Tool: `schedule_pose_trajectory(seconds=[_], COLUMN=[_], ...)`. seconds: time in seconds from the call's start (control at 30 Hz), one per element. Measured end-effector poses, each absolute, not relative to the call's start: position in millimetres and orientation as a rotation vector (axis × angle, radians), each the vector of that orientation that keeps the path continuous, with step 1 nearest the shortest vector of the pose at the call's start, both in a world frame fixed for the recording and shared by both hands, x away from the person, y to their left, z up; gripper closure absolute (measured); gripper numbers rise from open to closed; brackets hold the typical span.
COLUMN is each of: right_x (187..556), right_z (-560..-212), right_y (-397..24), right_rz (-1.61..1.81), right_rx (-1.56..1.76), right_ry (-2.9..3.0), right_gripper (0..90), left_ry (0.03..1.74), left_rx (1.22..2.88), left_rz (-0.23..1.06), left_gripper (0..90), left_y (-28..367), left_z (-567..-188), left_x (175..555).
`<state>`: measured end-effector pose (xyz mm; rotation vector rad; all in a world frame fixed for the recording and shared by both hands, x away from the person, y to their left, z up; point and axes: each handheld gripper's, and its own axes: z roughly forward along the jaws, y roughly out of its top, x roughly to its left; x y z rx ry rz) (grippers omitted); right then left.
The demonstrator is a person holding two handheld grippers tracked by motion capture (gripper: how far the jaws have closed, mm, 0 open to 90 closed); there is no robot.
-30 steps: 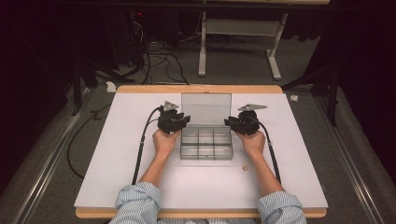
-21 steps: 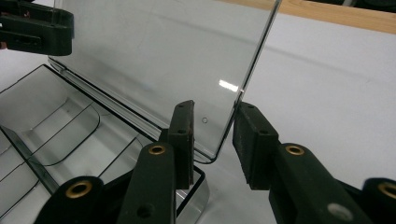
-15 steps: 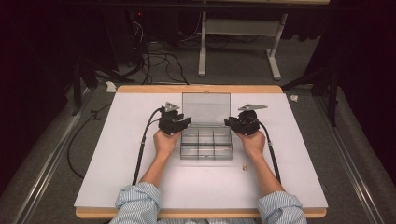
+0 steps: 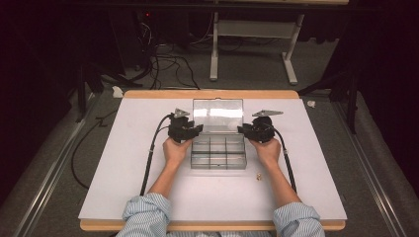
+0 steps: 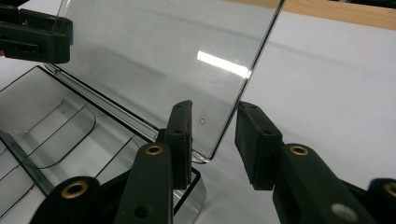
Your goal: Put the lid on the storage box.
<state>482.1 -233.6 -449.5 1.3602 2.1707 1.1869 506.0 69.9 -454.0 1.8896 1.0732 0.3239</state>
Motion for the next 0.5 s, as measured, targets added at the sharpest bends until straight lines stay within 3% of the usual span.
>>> schedule_pose_trajectory(seconds=[0.27, 0.4, 0.5], right_x=[482.3, 482.9, 483.5], right_z=[-450.0, -450.7, -451.7], right_y=[-234.5, -233.6, -232.1], right_rz=[1.176, 1.167, 1.161], right_rx=[1.371, 1.363, 1.370], right_ry=[2.170, 2.176, 2.183], right_gripper=[68.0, 68.3, 68.5], left_ry=[1.111, 1.096, 1.105], left_rx=[1.885, 1.917, 1.907], left_rz=[0.299, 0.333, 0.329], left_gripper=[49.8, 56.0, 54.5], left_y=[70.9, 69.8, 69.4], left_z=[-456.9, -458.1, -459.4], left_x=[507.9, 506.7, 506.7])
